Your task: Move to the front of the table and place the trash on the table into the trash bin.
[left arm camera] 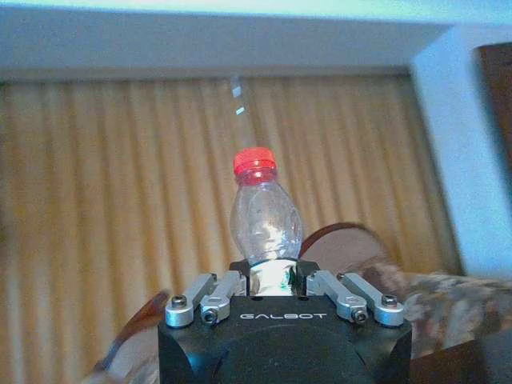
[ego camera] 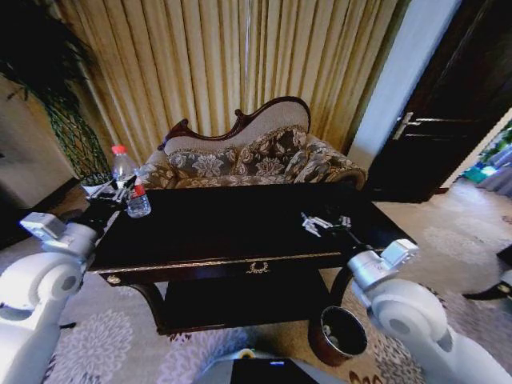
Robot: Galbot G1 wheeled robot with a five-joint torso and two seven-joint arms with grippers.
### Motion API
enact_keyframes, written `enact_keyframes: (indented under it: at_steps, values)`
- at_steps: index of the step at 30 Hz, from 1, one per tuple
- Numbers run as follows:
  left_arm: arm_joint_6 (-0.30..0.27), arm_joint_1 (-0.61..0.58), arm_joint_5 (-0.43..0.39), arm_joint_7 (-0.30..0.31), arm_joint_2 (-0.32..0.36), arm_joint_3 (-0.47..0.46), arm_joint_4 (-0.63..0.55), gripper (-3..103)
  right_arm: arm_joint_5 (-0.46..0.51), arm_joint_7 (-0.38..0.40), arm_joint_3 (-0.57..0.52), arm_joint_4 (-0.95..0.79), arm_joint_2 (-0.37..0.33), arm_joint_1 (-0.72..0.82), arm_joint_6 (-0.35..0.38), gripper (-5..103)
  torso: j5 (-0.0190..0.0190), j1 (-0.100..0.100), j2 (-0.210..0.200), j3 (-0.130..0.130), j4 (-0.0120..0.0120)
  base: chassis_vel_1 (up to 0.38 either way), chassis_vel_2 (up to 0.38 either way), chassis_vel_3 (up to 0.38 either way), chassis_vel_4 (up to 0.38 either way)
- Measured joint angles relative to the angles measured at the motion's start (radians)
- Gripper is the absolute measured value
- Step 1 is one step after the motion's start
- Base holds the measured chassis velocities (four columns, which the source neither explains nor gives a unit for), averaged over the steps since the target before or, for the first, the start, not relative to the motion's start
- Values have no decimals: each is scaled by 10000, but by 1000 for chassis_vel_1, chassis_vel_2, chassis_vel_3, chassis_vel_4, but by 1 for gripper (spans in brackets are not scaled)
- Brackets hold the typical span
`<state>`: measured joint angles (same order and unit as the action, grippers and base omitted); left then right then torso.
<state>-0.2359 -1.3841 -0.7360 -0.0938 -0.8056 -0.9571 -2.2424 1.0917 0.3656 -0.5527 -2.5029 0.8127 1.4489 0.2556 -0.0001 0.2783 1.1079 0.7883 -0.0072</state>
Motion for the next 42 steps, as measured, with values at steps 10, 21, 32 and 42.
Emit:
enact_keyframes:
  at_steps: [10, 21, 32, 42]
  values:
    - [1132, -162, 838, -1499, 890, 152, 187, 28, 1218, -11, 309, 2, -66, -627, 76, 100, 0, 0, 0, 0, 0, 0, 0, 0, 0]
    - [2001, 3, 1328, -1722, 1323, 633, 276, 28, 1720, -115, 1053, 17, -303, -1760, 84, 100, 0, 0, 1, 0, 3, 0, 0, 0, 0]
    - [2392, 2421, 925, -1547, 2032, 2766, 1313, 28, 1789, -1699, 1947, 1264, -1079, -3379, -234, 100, 2, 0, 1, 1, 0, 0, 0, 0, 0]
    - [2376, 4299, 864, -1521, 2277, 4428, 2072, 28, 2759, -2377, 2896, 3236, -2022, -5877, -72, 100, 1, 0, 1, 1, 2, 0, 0, 0, 0]
